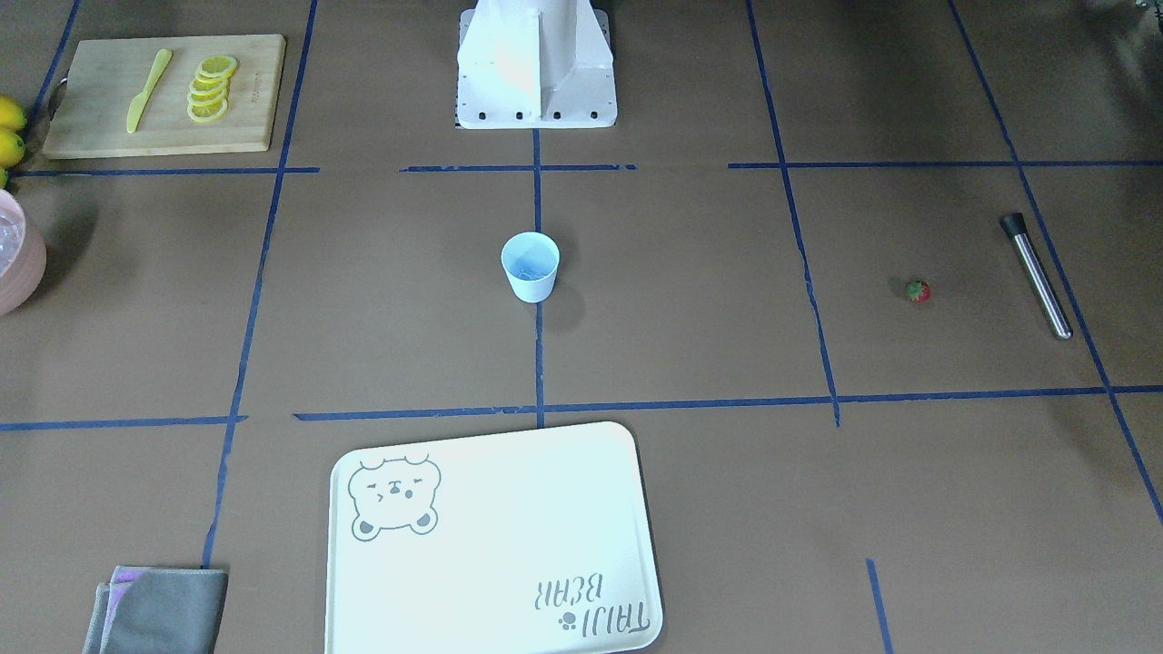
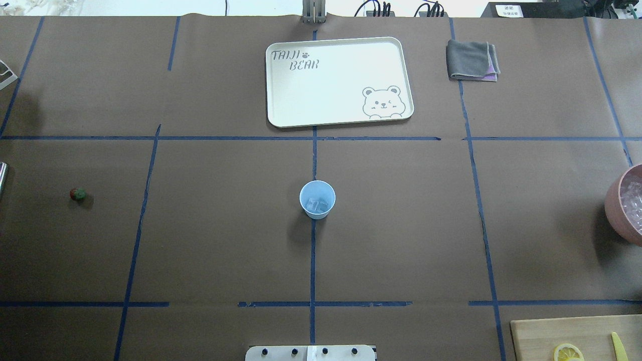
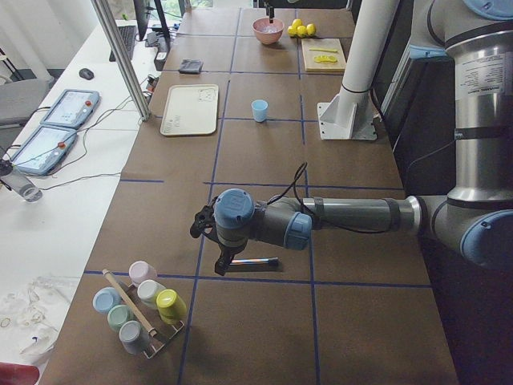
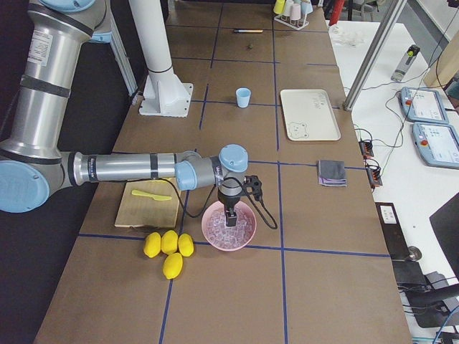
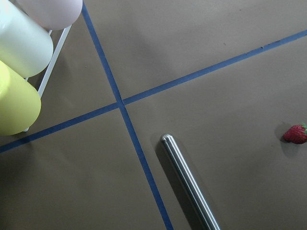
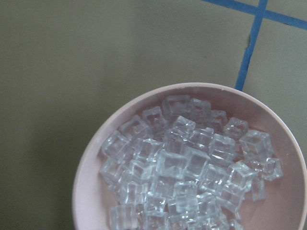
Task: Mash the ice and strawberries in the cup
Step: 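Grasp a third ice cube from the pink bowl with the right gripper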
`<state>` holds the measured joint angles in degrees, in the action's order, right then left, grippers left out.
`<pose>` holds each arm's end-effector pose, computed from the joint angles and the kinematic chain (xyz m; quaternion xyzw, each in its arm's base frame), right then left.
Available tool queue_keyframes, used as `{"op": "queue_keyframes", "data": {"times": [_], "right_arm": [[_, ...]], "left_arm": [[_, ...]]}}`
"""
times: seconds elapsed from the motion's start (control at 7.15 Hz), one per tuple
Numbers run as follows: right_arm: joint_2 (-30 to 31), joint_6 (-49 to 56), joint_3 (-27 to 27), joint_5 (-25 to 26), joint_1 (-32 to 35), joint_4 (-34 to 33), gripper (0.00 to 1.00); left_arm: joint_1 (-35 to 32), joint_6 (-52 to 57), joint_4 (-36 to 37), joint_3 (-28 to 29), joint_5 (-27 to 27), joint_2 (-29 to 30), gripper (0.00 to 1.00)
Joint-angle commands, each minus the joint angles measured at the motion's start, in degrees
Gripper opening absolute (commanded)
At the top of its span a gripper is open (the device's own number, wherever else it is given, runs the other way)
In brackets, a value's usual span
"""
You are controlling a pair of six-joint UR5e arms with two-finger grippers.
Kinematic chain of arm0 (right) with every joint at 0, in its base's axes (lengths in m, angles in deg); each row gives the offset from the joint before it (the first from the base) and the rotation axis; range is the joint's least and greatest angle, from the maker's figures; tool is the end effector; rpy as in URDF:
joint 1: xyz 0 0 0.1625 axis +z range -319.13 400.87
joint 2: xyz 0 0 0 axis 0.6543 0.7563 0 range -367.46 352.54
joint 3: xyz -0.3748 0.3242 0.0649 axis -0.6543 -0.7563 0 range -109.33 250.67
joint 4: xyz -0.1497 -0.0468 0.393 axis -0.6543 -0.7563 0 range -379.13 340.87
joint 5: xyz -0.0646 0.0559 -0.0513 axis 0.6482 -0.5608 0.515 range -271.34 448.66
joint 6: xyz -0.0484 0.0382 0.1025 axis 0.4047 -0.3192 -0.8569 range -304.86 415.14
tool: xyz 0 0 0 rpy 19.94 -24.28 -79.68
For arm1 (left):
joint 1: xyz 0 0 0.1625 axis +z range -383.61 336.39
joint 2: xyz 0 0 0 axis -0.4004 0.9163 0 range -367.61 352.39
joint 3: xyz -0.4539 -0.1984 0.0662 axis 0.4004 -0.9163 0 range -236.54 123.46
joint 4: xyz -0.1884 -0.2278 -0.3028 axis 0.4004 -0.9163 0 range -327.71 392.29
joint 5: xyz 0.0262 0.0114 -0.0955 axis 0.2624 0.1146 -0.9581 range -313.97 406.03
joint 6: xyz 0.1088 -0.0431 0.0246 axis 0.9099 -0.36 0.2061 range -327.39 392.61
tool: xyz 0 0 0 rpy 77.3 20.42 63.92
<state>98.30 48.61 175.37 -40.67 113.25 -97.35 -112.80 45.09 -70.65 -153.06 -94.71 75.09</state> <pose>-0.0604 -0.3804 0.7233 0.0160 -0.3460 -0.1218 0.9301 -0.0345 -0.4521 0.7167 0.1386 0.4142 0.1490 0.8872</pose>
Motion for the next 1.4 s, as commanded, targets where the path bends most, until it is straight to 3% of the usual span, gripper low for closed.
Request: {"op": "queue_keyframes", "data": {"times": [0.0,0.28,0.84,0.98,1.12,1.26], "right_arm": [[-1.69,-2.67,-6.86,0.21,-2.58,7.02,0.98],[-2.32,-4.02,-8.1,0.92,-4.27,7.12,0.96],[-1.71,-4.45,-7.49,0.65,-4.27,7.2,0.76],[-1.71,-4.63,-6.79,0.65,-4.27,7.2,0.56],[-1.1,-4.89,-6.09,0.65,-4.19,7.2,0.3],[0.39,-4.9,-4.0,0.83,-4.19,7.2,0.11]], "left_arm": [[0.07,0.0,0.02,0.01,-0.06,0.0,1.0],[0.08,0.0,-0.07,-0.16,-0.06,0.0,1.0],[0.08,0.0,-0.07,-0.25,-0.06,0.0,1.0],[-0.01,0.0,-0.07,-0.34,-0.06,0.0,1.0],[0.07,0.0,-0.07,-0.34,-0.06,0.0,1.0],[0.08,0.0,-0.07,-0.42,-0.06,0.0,1.0]]}}
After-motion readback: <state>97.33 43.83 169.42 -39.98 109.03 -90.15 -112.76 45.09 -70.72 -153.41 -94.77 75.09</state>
